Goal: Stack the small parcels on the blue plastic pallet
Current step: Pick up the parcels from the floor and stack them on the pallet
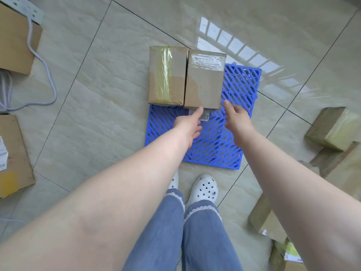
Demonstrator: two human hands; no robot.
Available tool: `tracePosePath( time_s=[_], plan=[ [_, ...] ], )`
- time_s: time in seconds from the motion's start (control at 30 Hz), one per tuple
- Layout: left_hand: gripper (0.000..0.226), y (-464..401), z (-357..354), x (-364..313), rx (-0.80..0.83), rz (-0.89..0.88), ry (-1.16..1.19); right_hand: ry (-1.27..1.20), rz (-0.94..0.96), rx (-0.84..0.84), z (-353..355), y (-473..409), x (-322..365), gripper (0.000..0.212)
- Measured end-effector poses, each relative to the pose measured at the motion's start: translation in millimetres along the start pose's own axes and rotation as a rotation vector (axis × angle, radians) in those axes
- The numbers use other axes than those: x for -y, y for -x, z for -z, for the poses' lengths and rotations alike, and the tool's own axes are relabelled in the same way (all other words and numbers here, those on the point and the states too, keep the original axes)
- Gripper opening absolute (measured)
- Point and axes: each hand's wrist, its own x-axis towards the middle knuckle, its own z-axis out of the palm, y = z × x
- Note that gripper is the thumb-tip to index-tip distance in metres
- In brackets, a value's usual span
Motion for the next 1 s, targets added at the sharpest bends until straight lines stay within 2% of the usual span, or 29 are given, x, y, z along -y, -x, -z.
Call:
tracePosePath(
  time_s=[0.17,0.23,0.37,0.47,0.67,1.0],
  plan=[
    [0.029,81.7,20.3,22.2,0.059,-0.136,-0.185,-0.251,-0.121,0.003,19.2,103.6,-24.5,0.035],
    [0.020,112.4,24.7,29.9,0.073,-0.162,-0.227,-0.364,-0.170,0.003,28.1,141.7,-27.6,0.035],
    [0.017,164.5,22.8,43.1,0.120,-0.199,-0.276,-0.579,-0.209,-0.029,55.3,198.8,-25.1,0.042],
    [0.016,201.5,10.4,53.8,0.154,-0.212,-0.306,-0.683,-0.179,-0.050,81.4,231.5,-24.5,0.035],
    [0.006,254.4,-40.9,89.9,0.220,-0.247,-0.343,-0.800,-0.149,-0.120,145.4,279.6,-55.1,0.037],
    [0.010,308.2,-158.2,205.6,0.329,-0.240,-0.395,-0.834,-0.194,-0.257,287.2,360.5,-183.4,0.045]
  ],
)
